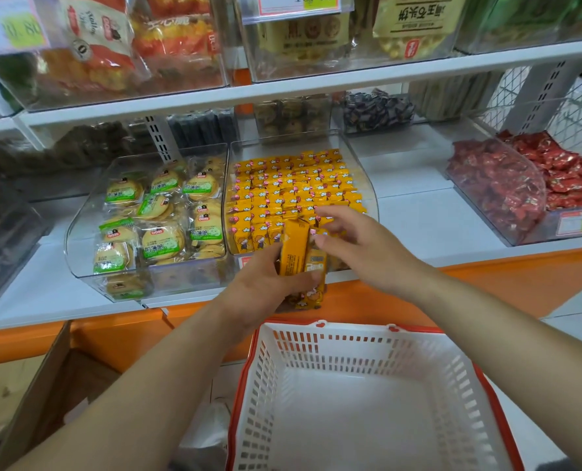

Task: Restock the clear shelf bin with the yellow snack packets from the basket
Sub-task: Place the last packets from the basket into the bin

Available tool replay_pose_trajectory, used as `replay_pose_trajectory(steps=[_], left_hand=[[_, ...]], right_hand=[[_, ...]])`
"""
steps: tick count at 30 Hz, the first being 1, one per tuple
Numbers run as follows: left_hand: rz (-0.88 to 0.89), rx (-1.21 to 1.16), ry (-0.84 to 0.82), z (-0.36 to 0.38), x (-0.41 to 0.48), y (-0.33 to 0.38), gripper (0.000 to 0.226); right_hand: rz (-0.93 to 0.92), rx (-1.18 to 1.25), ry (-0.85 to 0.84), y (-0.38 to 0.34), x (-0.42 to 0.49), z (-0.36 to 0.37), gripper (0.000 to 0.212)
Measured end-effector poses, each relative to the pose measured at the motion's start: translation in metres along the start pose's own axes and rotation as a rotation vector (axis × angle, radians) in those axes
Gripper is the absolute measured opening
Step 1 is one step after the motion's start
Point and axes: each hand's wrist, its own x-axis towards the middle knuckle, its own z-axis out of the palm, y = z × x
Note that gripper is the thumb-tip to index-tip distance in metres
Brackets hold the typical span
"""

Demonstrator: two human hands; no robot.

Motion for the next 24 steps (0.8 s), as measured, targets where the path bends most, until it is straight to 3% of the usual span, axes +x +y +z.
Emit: replay_pose_trajectory(steps=[4, 9, 11, 14, 17, 19, 24], left_hand=[[0.006, 0.021, -0.038, 0.005, 0.000, 0.001, 0.048], [-0.007, -0.013, 0.037, 0.000, -0.001, 0.003, 0.028], [0.014, -0.046, 0.092, -0.003, -0.001, 0.003, 0.029], [0.042, -0.053, 0.164, -0.004, 0.001, 0.004, 0.025], [0.047, -0.047, 0.175, -0.002, 0.002, 0.004, 0.018], [0.050, -0.030, 0.198, -0.002, 0.002, 0.005, 0.019], [0.037, -0.040, 0.220, -0.006, -0.001, 0.009, 0.035]], right_hand=[[0.010, 0.167, -0.096, -0.002, 0.004, -0.010, 0.036], [0.051, 0.414, 0.078, 0.005, 0.004, -0.033, 0.008], [0.079, 0.411, 0.104, 0.008, 0.000, -0.032, 0.017], [0.117, 0.281, -0.039, 0.011, -0.008, -0.016, 0.029], [0.164, 0.313, -0.148, 0.007, -0.010, -0.002, 0.073], [0.138, 0.283, -0.090, 0.003, -0.008, -0.003, 0.083], [0.014, 0.246, 0.245, 0.007, 0.007, -0.022, 0.039]])
